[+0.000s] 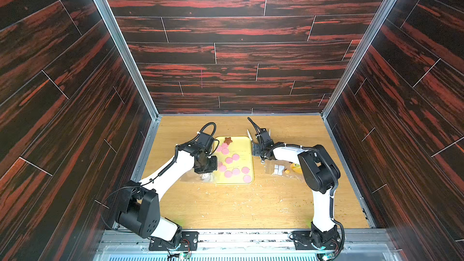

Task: Put the cookies into a resealable bag to prevent moisture
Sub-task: Pick up the clamp from the center of the board.

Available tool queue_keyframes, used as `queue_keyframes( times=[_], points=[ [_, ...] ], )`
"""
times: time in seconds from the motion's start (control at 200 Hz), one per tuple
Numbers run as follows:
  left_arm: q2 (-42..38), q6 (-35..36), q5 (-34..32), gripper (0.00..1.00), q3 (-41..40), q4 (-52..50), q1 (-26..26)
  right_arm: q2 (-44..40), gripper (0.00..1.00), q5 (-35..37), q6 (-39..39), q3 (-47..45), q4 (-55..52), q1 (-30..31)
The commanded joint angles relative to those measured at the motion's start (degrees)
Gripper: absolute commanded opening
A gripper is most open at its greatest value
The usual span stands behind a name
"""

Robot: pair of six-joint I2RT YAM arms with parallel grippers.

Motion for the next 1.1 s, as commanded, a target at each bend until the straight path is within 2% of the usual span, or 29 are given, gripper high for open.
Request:
queue_keyframes(
  times=[0.0,0.251,0.436,0.636,0.807,1.022,1.097],
  points=[
    [0.39,0.88,-0.23,0.0,-0.05,-0.09,0.27,2.89,0.74,-0.47,0.53,-1.84,2.17,-0.09],
    [0.76,0.92,0.03,0.0,0.87,-0.08,0.28,-0.12,0.61,2.77,-2.24,-5.83,5.7,-0.09],
    [1.53,1.39,0.06,0.0,2.15,-0.63,0.28,-6.28,0.55,4.11,-4.29,-9.6,7.13,-0.05],
    [1.64,1.84,-0.4,0.0,3.18,-0.97,0.27,-14.82,0.46,2.59,-6.3,-15.29,8.72,-0.01],
    [2.17,2.11,-0.12,0.0,3.91,-1.13,0.31,-22.48,0.42,-2.06,-9.03,-18.76,8.0,0.25],
    [2.24,2.76,0.03,0.0,4.26,-1.39,0.48,-34.74,0.41,-8.46,-17.73,-23.46,2.08,3.37],
    [2.31,3.37,0.18,0.0,4.4,-1.92,0.61,-38.26,0.43,-12.85,-21.71,-23.8,-2.17,4.48]
  ],
)
